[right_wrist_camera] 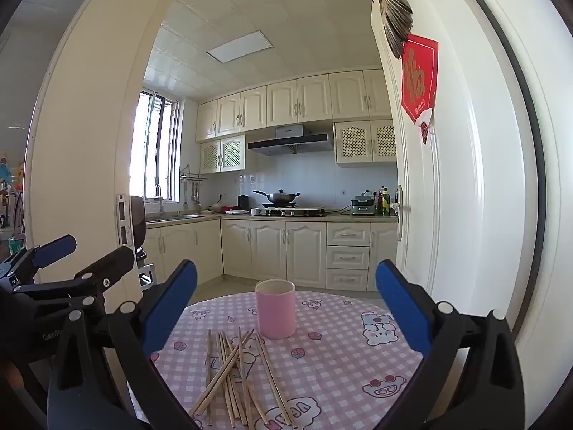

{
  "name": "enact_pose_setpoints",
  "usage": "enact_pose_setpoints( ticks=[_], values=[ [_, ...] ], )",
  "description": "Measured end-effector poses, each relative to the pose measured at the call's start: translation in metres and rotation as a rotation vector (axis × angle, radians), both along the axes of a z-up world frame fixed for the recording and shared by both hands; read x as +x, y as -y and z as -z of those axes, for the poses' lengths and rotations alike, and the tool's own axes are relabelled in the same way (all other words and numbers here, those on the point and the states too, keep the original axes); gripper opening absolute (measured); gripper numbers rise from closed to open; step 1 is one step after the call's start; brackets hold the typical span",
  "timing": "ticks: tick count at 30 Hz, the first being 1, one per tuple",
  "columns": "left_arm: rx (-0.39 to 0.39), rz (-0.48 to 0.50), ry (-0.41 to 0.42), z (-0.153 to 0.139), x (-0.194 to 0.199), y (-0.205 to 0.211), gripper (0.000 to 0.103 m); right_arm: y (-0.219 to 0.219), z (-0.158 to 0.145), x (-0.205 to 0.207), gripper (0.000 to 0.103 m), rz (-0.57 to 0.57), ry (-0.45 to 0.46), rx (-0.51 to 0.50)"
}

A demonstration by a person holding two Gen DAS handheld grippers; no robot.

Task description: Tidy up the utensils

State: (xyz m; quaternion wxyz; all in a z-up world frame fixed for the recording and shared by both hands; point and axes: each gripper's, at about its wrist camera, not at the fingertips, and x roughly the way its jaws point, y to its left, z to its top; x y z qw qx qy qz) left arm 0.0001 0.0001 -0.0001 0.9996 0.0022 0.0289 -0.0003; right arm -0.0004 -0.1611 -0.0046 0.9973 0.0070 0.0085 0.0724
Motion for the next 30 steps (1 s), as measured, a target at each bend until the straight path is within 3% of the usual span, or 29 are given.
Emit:
enact_pose_setpoints(
  ticks=[7, 12, 14, 30],
  values=[
    [-0.005, 0.015, -0.004, -0.002, 0.0, -0.007, 0.097, -0.001, -0.001, -0.002, 0.096, 0.016, 0.0, -0.01],
    [-0.013, 0.027, -0.014, -0.003, 0.0, -0.025, 0.097, -0.004, 0.015, -0.001, 0.096, 0.015, -0.008, -0.003],
    [0.023, 0.005, -0.006, 0.008, 0.002, -0.004, 0.097, -0.009, 0.014, -0.003, 0.096, 0.015, -0.006, -0.004],
    [0.021, 0.001, -0.008, 0.008, -0.005, -0.004, 0.097, -0.005, 0.01, -0.004, 0.096, 0.004, -0.019, 0.015]
  ],
)
